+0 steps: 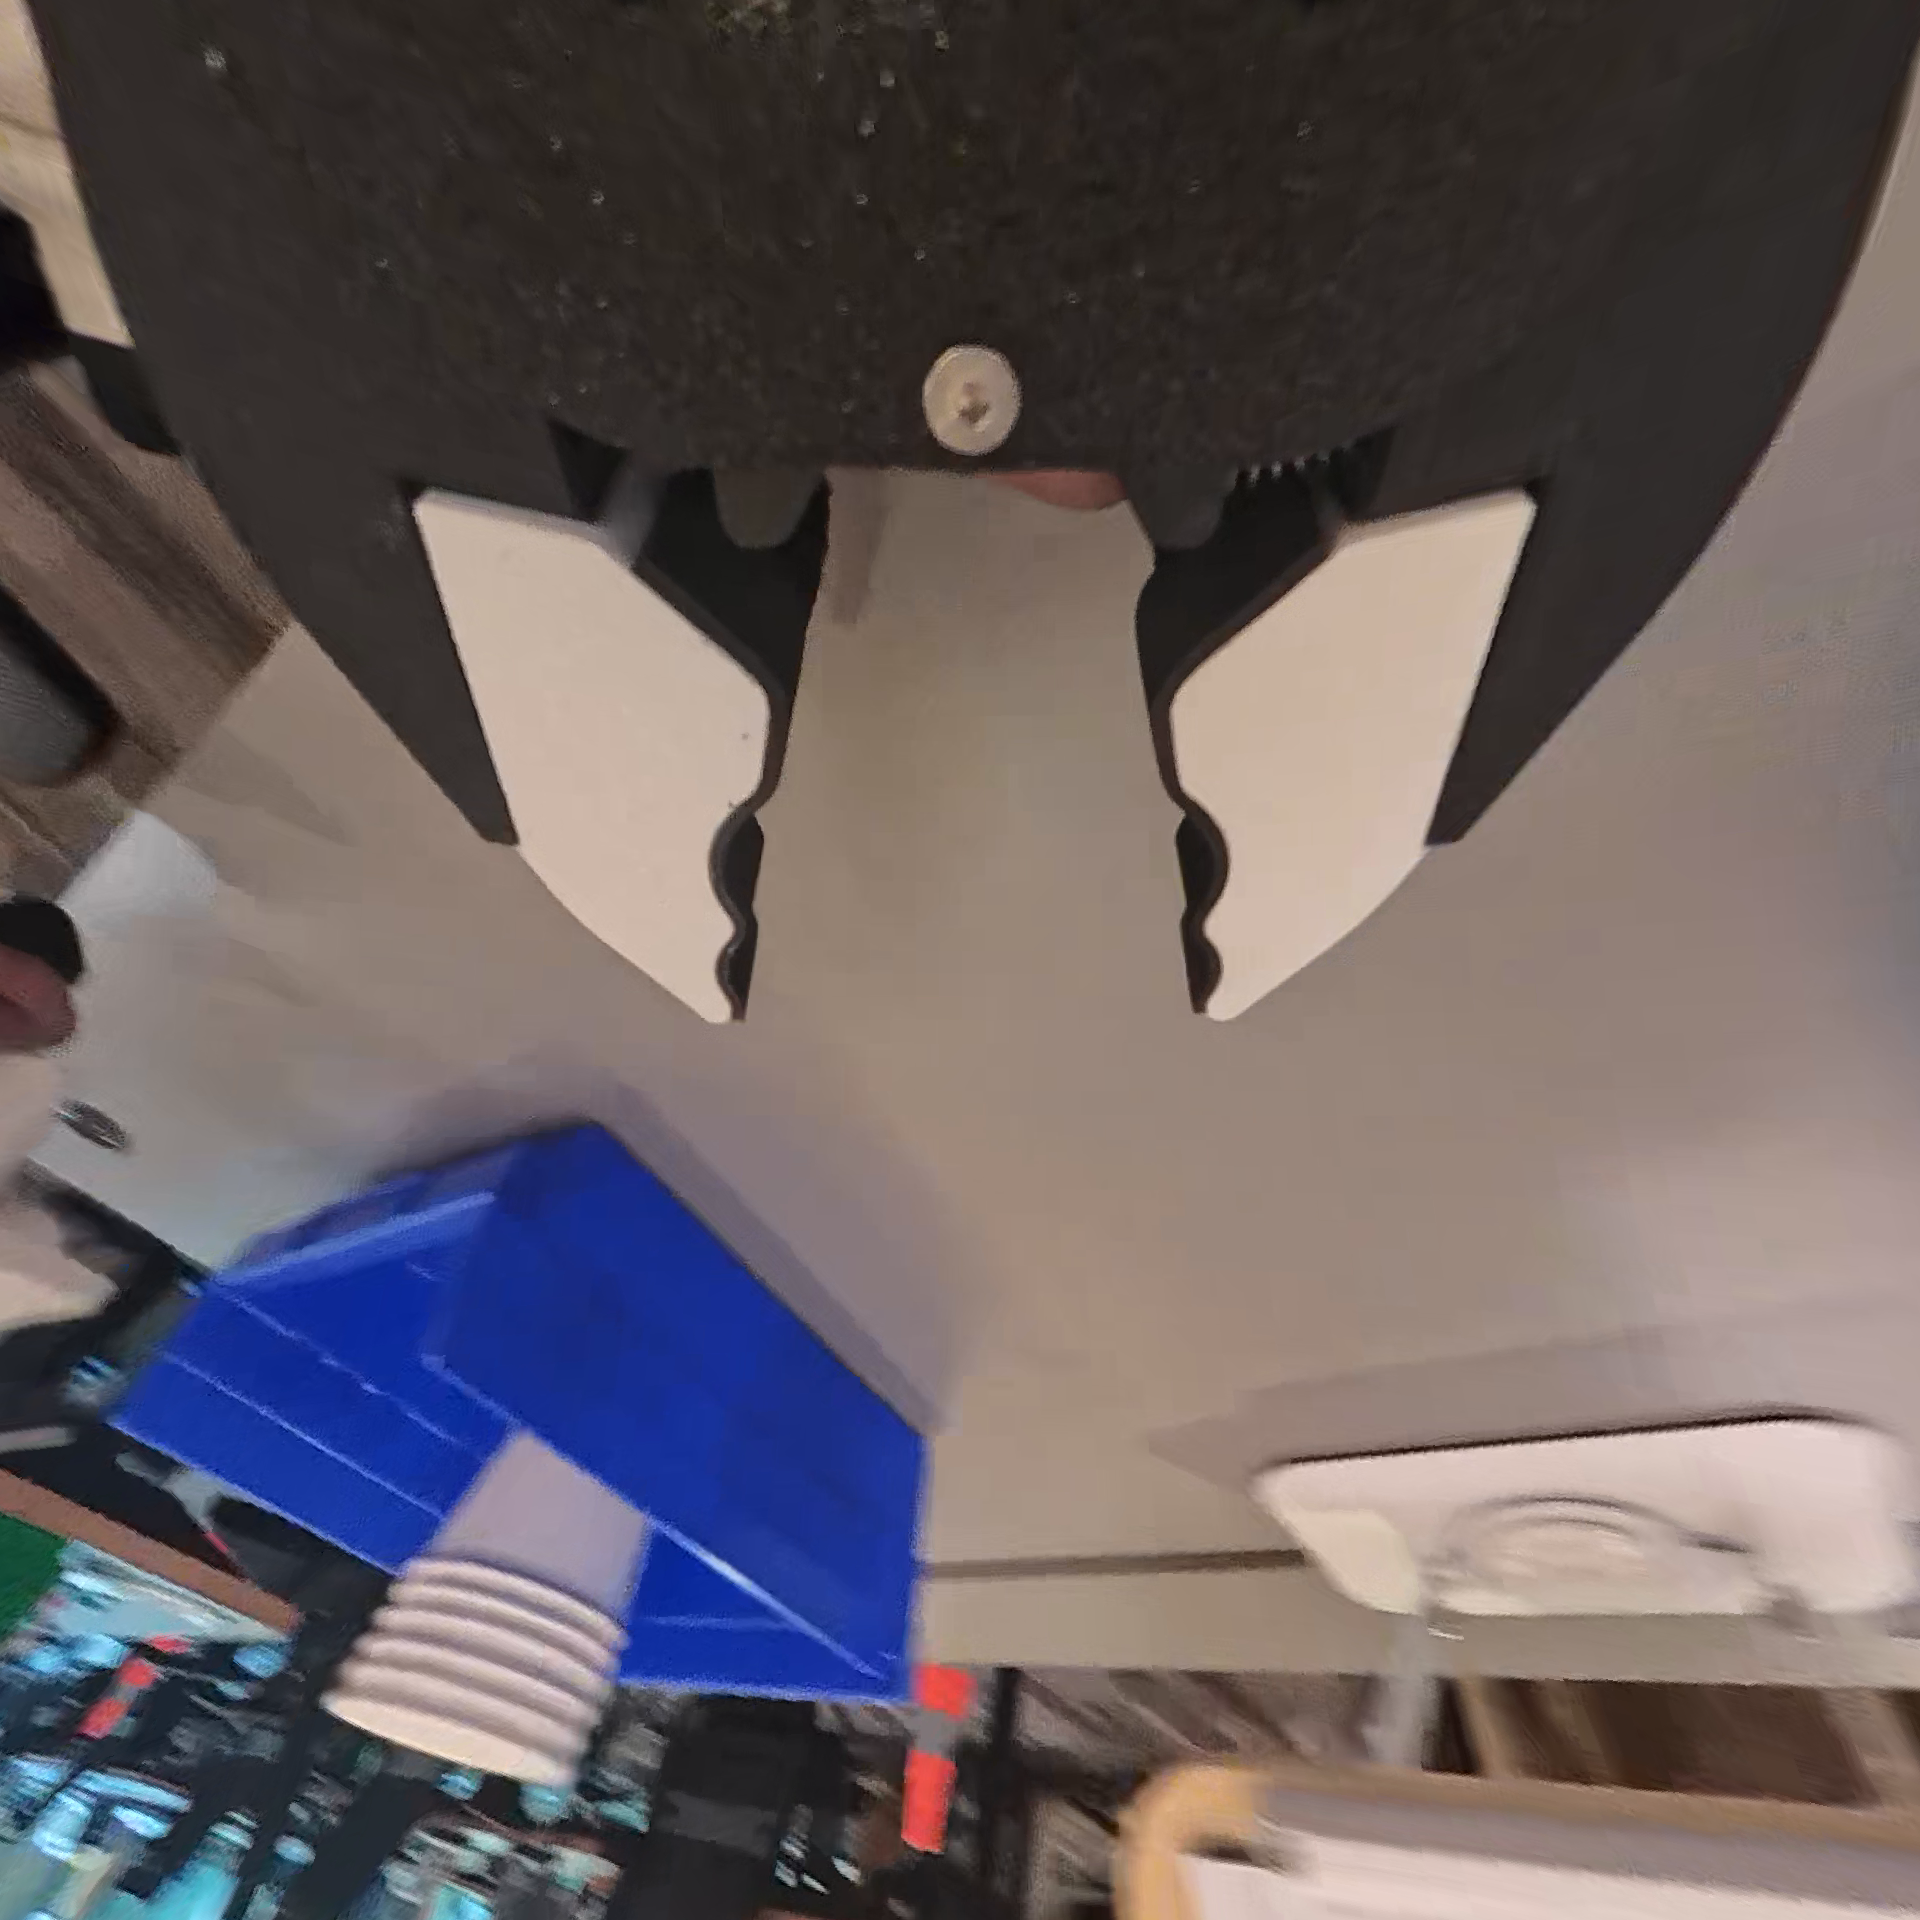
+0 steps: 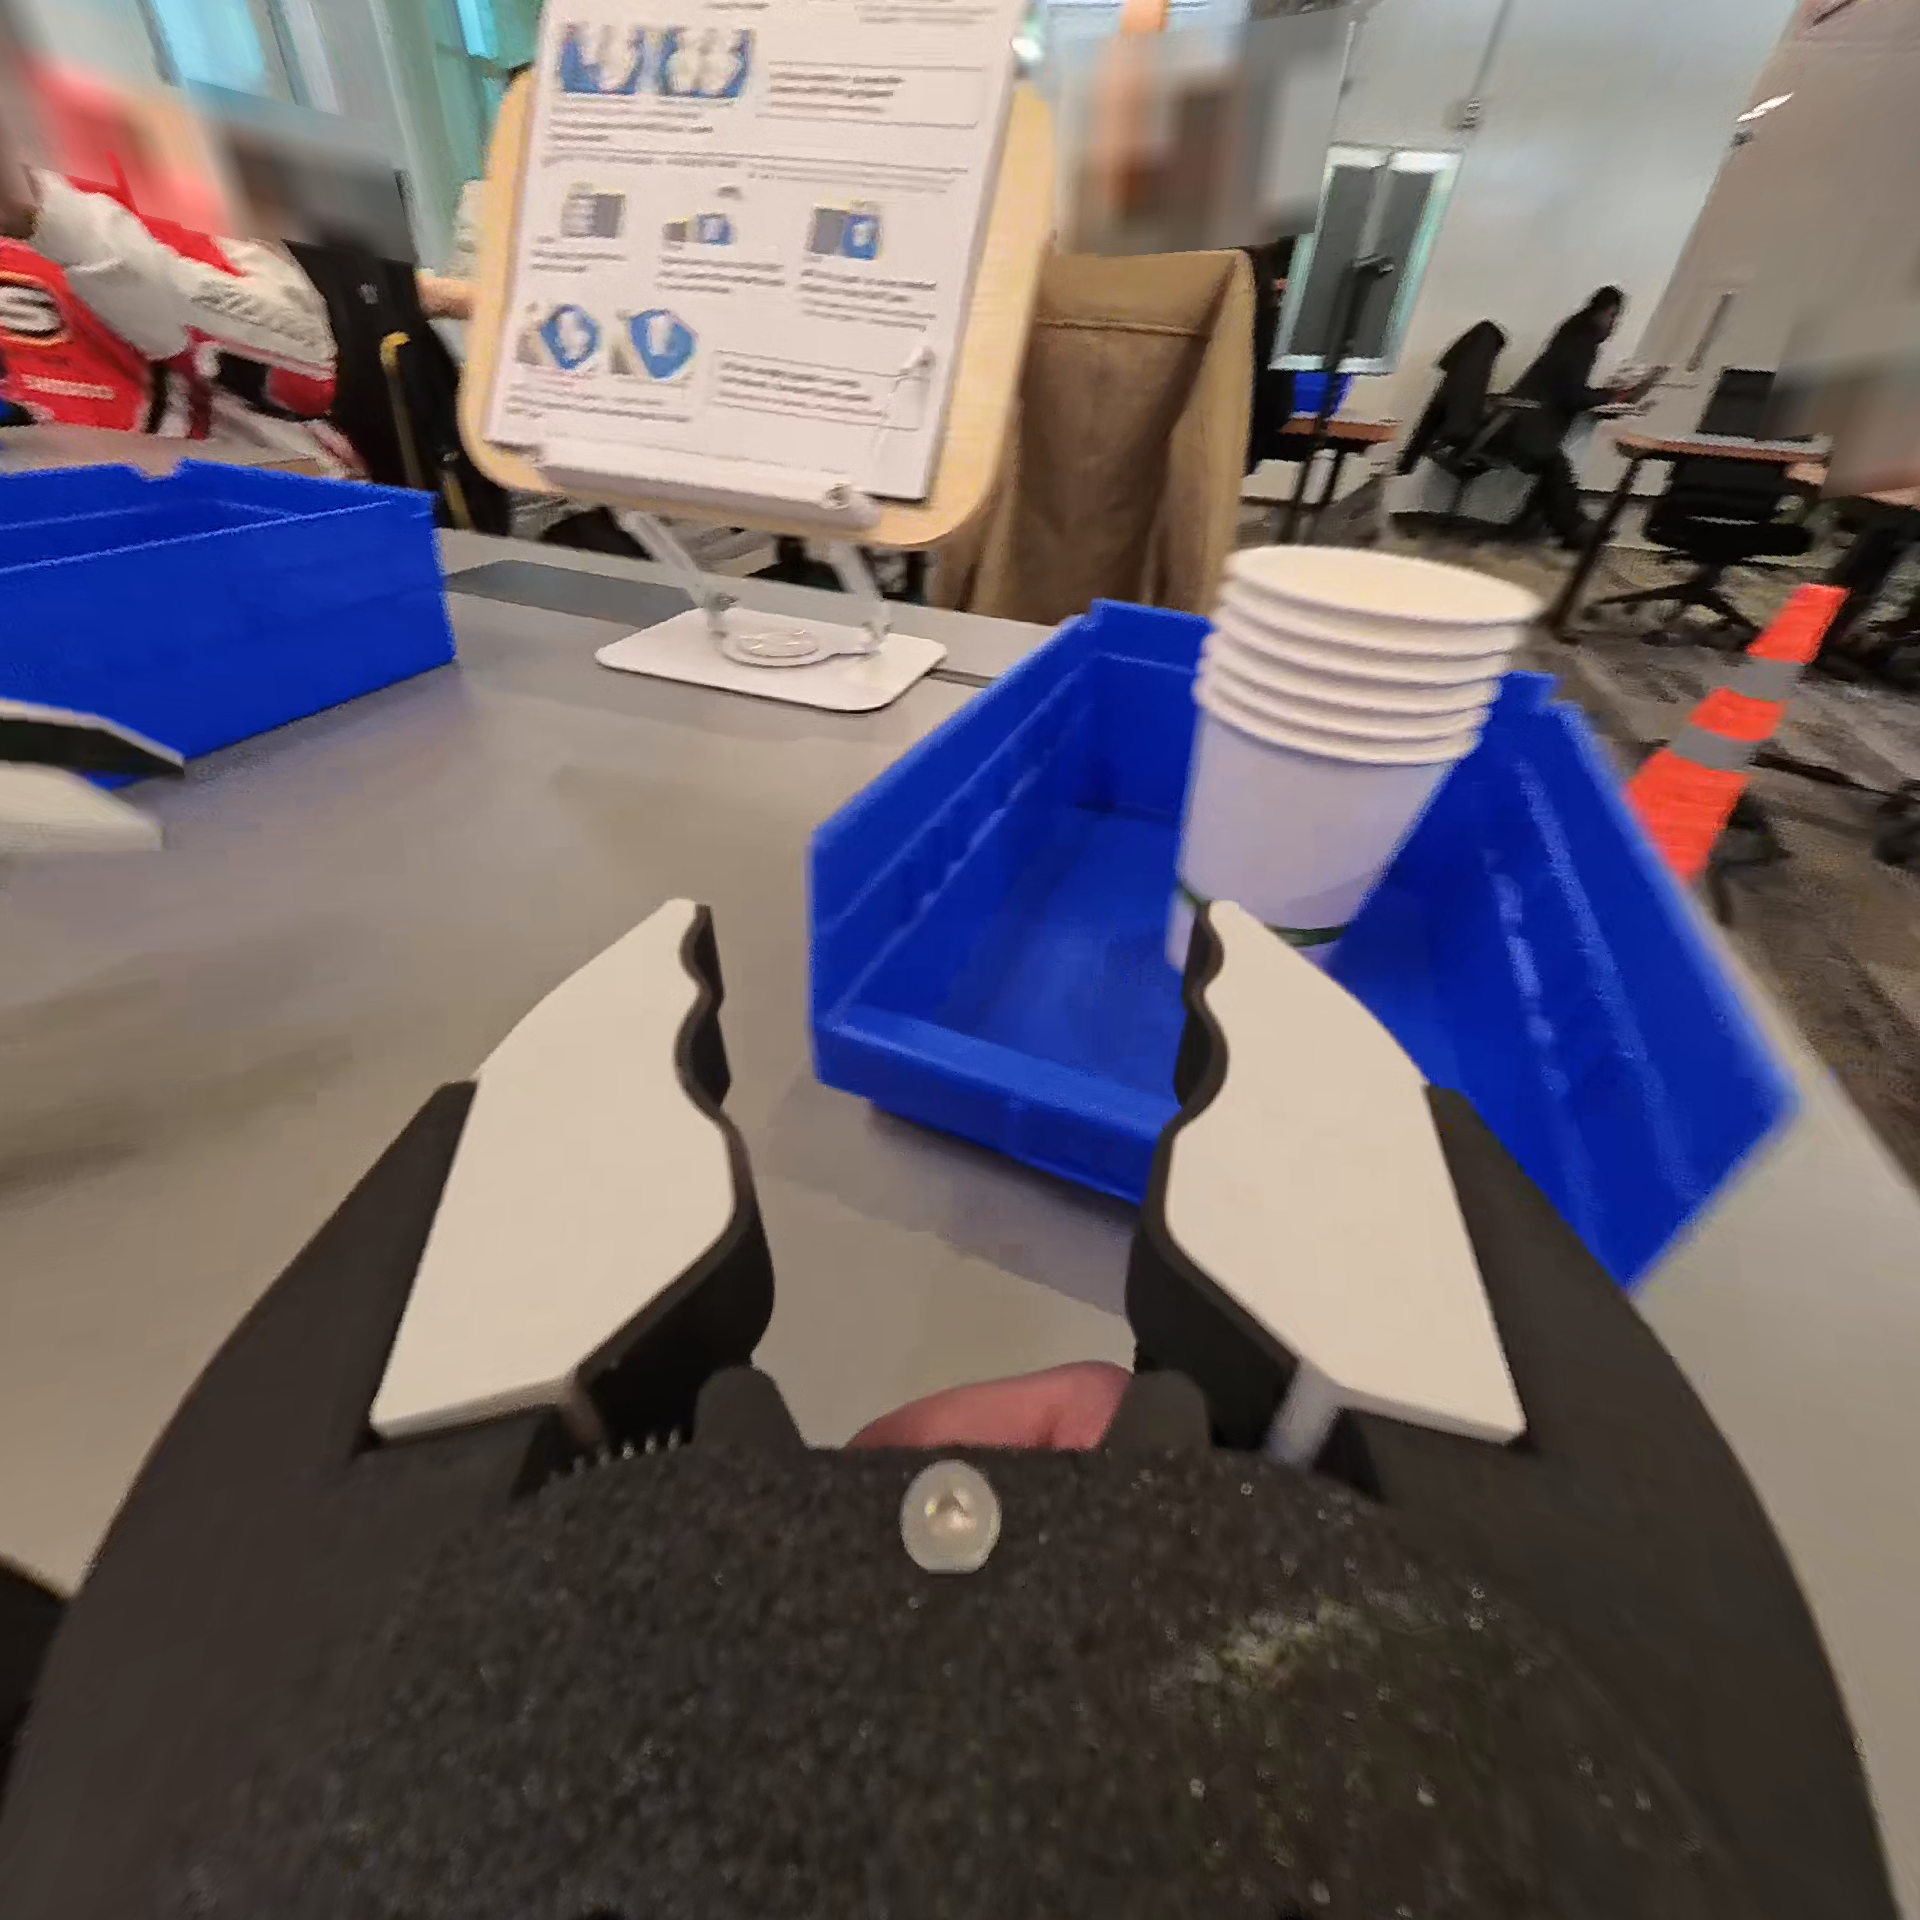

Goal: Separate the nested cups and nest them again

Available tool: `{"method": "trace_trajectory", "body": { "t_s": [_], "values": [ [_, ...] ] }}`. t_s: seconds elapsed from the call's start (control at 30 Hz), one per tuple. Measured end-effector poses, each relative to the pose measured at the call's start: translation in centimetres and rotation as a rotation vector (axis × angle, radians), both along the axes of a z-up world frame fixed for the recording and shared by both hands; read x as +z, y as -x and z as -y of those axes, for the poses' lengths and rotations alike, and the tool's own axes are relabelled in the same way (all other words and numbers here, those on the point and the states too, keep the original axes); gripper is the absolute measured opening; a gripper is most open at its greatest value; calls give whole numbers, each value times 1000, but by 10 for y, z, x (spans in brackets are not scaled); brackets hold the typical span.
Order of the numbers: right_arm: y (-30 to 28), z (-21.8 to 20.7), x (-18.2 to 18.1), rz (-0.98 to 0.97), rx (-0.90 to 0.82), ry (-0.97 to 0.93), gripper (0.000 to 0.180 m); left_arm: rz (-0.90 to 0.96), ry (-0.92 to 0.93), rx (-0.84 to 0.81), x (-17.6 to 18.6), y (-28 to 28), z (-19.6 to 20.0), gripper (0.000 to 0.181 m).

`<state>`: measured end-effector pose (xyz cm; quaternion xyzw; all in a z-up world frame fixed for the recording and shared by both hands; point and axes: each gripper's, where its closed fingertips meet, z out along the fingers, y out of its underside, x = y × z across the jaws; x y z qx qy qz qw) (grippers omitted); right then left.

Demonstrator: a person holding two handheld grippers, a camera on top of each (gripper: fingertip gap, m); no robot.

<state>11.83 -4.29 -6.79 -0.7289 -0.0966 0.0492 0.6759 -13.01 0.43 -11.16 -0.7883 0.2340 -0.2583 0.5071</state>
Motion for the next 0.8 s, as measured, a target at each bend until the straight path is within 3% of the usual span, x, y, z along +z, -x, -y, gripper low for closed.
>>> {"method": "trace_trajectory", "body": {
  "t_s": [0.17,0.33,0.57,0.63,0.67,0.8],
  "values": [
    [-84,5,0,-88,-230,57,81,-99,-79,-177,-1,-139,8,76],
    [-139,9,-22,-151,-369,130,74,-86,-57,-167,-3,-234,-13,75],
    [-152,-21,-55,-193,-395,248,72,-27,71,31,-23,-229,-52,56],
    [-149,-34,-65,-194,-404,294,72,5,121,54,-24,-222,-55,25],
    [-149,-38,-70,-185,-414,322,70,-9,119,82,-23,-217,-58,19],
    [-137,-50,-65,-173,-400,292,45,-70,111,144,-22,-206,-61,10]
  ]
}}
